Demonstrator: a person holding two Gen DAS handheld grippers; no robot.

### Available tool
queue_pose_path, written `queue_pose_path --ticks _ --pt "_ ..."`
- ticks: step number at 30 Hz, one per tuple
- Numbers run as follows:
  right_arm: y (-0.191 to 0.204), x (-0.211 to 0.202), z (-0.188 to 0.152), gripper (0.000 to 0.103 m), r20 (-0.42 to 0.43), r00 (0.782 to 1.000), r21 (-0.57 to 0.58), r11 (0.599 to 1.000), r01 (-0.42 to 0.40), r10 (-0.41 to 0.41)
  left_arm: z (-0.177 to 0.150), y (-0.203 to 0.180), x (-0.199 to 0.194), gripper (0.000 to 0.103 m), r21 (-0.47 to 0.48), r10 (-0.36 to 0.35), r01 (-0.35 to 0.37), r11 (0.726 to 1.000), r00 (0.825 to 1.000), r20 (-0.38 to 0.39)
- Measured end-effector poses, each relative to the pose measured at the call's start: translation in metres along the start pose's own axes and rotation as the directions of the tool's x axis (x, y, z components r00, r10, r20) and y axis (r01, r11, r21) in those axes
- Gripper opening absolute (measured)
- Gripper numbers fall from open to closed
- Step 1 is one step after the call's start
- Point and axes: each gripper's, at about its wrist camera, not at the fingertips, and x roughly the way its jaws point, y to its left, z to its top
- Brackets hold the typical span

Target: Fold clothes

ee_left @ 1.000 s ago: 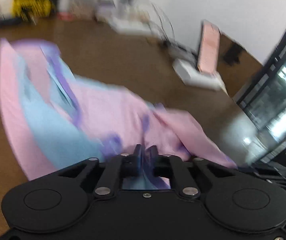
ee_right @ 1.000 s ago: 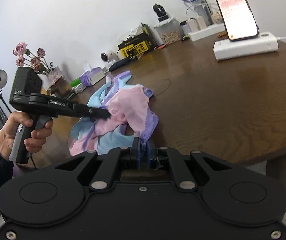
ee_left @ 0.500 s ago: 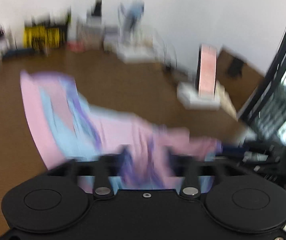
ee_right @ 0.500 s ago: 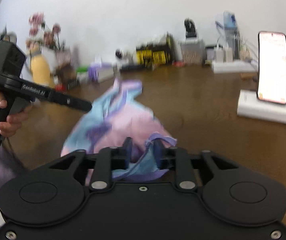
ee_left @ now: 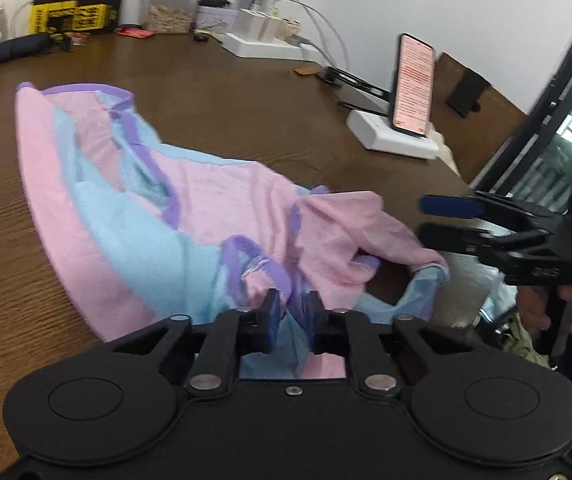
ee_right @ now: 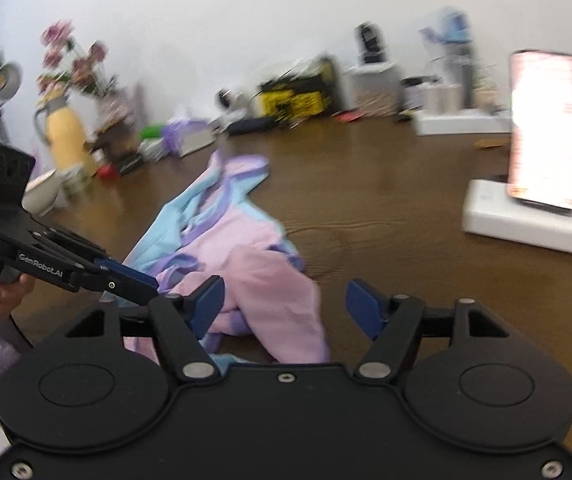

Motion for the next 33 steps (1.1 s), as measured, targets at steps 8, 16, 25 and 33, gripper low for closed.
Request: queue_pose_path --ticks 8,16,25,33 --pt "0.038 -0.013 -0.017 0.003 0.077 0.997 -0.304 0.953 0.019 0.005 -0.005 -0.001 0.004 0.006 -0.019 0.092 -0.091 0.996 0.995 0.045" --pt "0.052 -0.033 -0.053 0.017 -0.080 0.997 -0.499 0.866 -0.025 -0.017 0.010 -0.020 -0.010 0.081 0.119 0.085 -0.096 0.988 0.992 0.091" --pt "0.033 -0.063 -0.037 0.066 -0.011 0.998 -0.381 0.922 -0.067 0.068 0.045 -0.048 0.012 0.079 0.400 -0.029 0.033 0.916 0.999 -0.014" --pt "0.012 -0.062 -0.040 0.066 -0.009 0.999 -0.268 0.963 -0.037 0.036 0.046 -0.065 0.065 0.009 0.503 -0.073 0.193 0.842 0.966 -0.248"
